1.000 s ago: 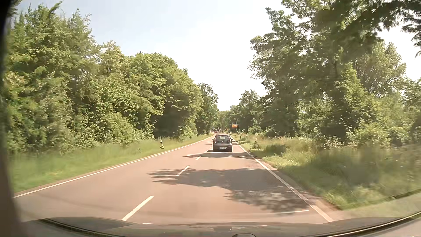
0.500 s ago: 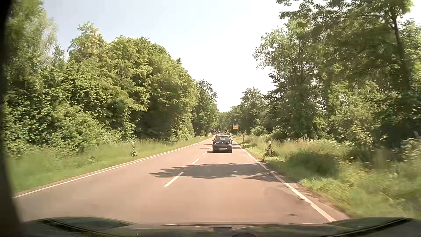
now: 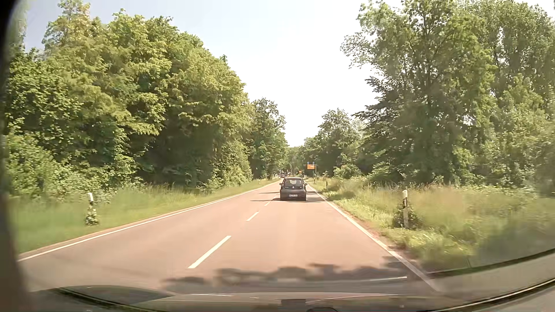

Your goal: Follow the waypoints while adhering to traffic rules and regulations

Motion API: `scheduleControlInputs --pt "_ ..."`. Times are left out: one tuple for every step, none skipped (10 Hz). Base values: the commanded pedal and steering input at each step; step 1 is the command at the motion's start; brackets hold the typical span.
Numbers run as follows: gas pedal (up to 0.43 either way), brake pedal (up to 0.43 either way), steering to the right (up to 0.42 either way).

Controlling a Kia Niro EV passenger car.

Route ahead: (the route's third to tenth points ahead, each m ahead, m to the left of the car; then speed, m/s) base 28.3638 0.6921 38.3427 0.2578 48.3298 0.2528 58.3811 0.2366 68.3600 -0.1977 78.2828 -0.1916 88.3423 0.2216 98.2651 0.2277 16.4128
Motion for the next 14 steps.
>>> scheduleControlInputs --pt "0.157 0.000 0.000" --pt "0.157 0.000 0.000" --pt "0.157 0.000 0.000" --pt "0.157 0.000 0.000" --pt "0.157 0.000 0.000" --pt "0.157 0.000 0.000" --pt "0.157 0.000 0.000" --pt "0.157 0.000 0.000" --pt "0.157 0.000 0.000" --pt "0.157 0.000 0.000" --pt "0.157 0.000 0.000" --pt "0.157 0.000 0.000" --pt "0.157 0.000 0.000" --pt "0.157 0.000 0.000"
